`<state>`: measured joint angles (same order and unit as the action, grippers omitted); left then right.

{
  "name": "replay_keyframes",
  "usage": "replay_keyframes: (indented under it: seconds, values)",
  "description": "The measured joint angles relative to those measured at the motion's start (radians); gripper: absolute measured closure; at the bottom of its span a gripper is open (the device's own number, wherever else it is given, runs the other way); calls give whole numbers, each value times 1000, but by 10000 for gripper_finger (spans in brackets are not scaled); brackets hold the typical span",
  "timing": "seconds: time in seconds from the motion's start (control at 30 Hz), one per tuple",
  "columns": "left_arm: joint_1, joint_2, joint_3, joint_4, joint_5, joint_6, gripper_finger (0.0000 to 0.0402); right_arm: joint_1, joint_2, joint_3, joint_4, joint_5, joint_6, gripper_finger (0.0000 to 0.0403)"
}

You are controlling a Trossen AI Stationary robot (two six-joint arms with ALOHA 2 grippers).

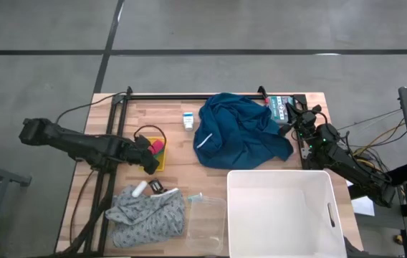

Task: Pick & Place Medicine items
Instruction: Put the red rolled bandage into the yellow bin

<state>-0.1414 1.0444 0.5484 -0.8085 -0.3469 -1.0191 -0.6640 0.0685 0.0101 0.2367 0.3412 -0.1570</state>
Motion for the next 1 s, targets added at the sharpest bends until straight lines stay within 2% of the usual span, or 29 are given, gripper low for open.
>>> replay_keyframes:
  seconds: [0.27,0.53,1.0]
  values:
    - [-2,82,0,43,4,-9,226,0,0,0,0,0,0,394]
    - [-2,98,0,76,7,-3,221,0,0,0,0,0,0,394]
    - [-2,97,0,72,12,1,131,0,0,0,0,0,0,394]
